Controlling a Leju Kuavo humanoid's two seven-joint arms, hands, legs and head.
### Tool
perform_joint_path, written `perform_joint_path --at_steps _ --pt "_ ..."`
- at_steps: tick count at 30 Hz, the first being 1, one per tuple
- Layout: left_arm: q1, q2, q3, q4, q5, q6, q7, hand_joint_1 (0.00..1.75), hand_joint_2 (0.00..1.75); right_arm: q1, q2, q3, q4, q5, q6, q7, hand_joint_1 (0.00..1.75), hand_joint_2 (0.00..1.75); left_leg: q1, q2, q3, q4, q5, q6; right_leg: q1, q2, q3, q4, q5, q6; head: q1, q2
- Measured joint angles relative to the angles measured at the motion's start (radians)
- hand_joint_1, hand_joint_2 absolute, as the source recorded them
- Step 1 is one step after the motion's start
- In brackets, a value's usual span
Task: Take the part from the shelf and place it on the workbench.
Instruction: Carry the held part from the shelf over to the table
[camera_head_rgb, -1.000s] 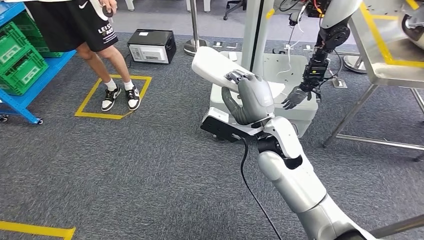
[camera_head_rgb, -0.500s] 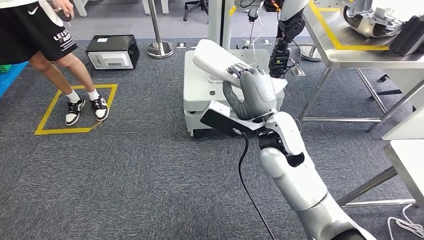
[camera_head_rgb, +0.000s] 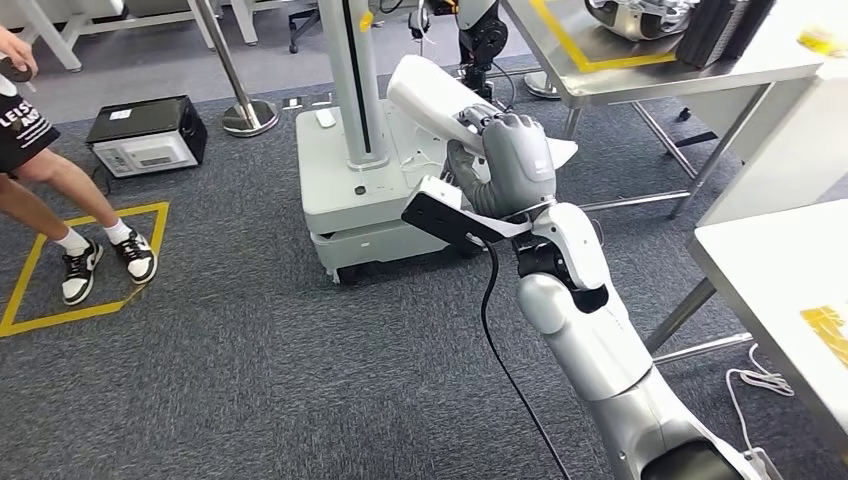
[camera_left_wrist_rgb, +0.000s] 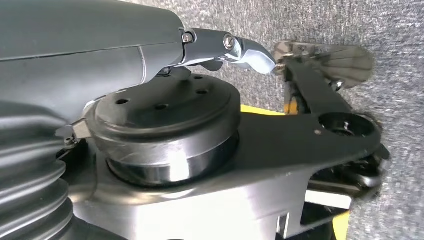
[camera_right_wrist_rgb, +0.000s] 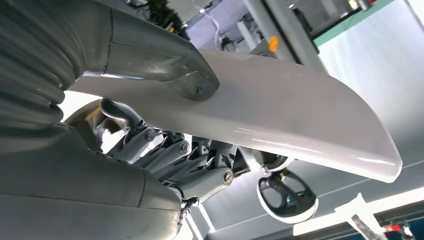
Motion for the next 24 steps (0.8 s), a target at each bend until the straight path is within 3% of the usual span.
perform_joint_path --at_steps 2,4,6,7,9,11,13,14,15,17,19,20,22,24 --pt "0.000 0.000 0.000 0.000 0.001 0.000 0.000 0.00 1.75 -0.009 0.007 0.000 0.008 0.000 -0.003 -0.007 1.75 1.75 0.005 -0.044 0.060 -0.138 0.059 0.004 -0.002 0.026 -0.003 0.003 0.003 0.007 0.000 0.000" --pt "-0.001 0.000 0.000 0.000 0.000 0.000 0.000 0.00 1.75 -0.016 0.014 0.000 0.016 0.001 -0.008 -0.009 1.75 1.75 0.005 -0.076 0.088 -0.202 0.072 0.011 -0.005 0.049 -0.012 0.002 0.010 0.022 0.000 0.000" --pt "-0.002 0.000 0.000 0.000 -0.002 0.000 0.001 0.00 1.75 -0.016 0.018 0.000 0.022 0.001 -0.011 -0.007 1.75 1.75 0.002 -0.064 0.090 -0.209 0.077 0.022 -0.009 0.073 -0.021 -0.005 0.021 0.040 0.000 0.000" --pt "-0.003 0.000 0.000 0.000 -0.004 0.000 0.001 0.00 1.75 -0.016 0.018 -0.001 0.025 0.001 -0.012 -0.006 1.75 1.75 0.002 -0.051 0.091 -0.214 0.082 0.030 -0.009 0.069 -0.025 -0.003 0.021 0.045 0.000 0.000" --pt "-0.003 0.002 0.000 -0.001 -0.008 0.000 0.002 0.00 1.75 -0.017 0.017 -0.002 0.029 0.001 -0.014 -0.005 1.75 1.75 0.004 -0.023 0.091 -0.226 0.093 0.045 -0.004 0.021 -0.054 0.051 -0.014 0.052 0.003 0.000" --pt "-0.001 0.004 0.000 0.000 -0.011 0.000 0.003 0.00 1.75 -0.016 0.017 -0.003 0.031 0.001 -0.016 -0.005 1.75 1.75 -0.001 0.006 0.088 -0.227 0.096 0.053 0.000 -0.037 -0.112 0.179 -0.081 0.056 0.007 0.000" --pt "0.001 0.007 -0.001 0.001 -0.016 0.000 0.006 0.00 1.75 -0.011 0.016 -0.003 0.034 0.001 -0.016 -0.003 1.75 1.75 -0.004 0.036 0.083 -0.224 0.096 0.055 0.000 -0.053 -0.152 0.275 -0.114 0.058 0.007 0.000" --pt "0.001 0.008 -0.001 0.001 -0.018 0.000 0.007 0.00 1.75 -0.008 0.016 -0.003 0.036 0.001 -0.017 -0.002 1.75 1.75 -0.005 0.051 0.082 -0.223 0.095 0.055 0.000 -0.056 -0.145 0.271 -0.106 0.058 0.007 0.000" --pt "0.001 0.008 -0.002 0.002 -0.020 0.000 0.007 0.00 1.75 -0.006 0.015 -0.004 0.036 0.001 -0.018 -0.001 1.75 1.75 -0.005 0.065 0.080 -0.221 0.094 0.054 0.000 -0.062 -0.115 0.224 -0.083 0.057 0.007 0.000" --pt "0.000 0.010 -0.003 0.002 -0.021 0.000 0.008 0.00 1.75 -0.004 0.014 -0.005 0.036 0.001 -0.022 0.000 1.75 1.75 -0.008 0.089 0.080 -0.215 0.089 0.049 0.004 -0.102 -0.029 0.082 -0.035 0.050 0.007 0.000" --pt "-0.002 0.013 -0.003 0.002 -0.021 0.000 0.008 0.00 1.75 -0.003 0.014 -0.006 0.036 0.000 -0.026 0.001 1.75 1.75 -0.011 0.108 0.081 -0.210 0.084 0.039 0.011 -0.132 0.013 0.006 -0.017 0.038 0.006 0.000" --pt "-0.002 0.014 -0.003 0.002 -0.021 0.000 0.008 0.00 1.75 -0.003 0.014 -0.007 0.035 0.000 -0.027 0.002 1.75 1.75 -0.013 0.117 0.082 -0.210 0.084 0.033 0.014 -0.131 0.011 0.002 -0.017 0.031 0.006 0.000" --pt "-0.005 0.014 -0.004 0.002 -0.018 0.000 0.006 0.00 1.75 -0.002 0.014 -0.007 0.035 -0.001 -0.027 0.002 1.75 1.75 -0.011 0.131 0.085 -0.211 0.082 0.021 0.011 -0.106 0.008 -0.004 -0.008 0.018 0.006 0.000" --pt "-0.006 0.016 -0.004 0.001 -0.015 0.000 0.003 0.00 1.75 -0.006 0.015 -0.007 0.035 -0.001 -0.025 0.001 1.75 1.75 -0.007 0.093 0.071 -0.175 0.053 0.009 0.003 -0.085 0.008 -0.012 0.001 0.007 0.006 0.000"
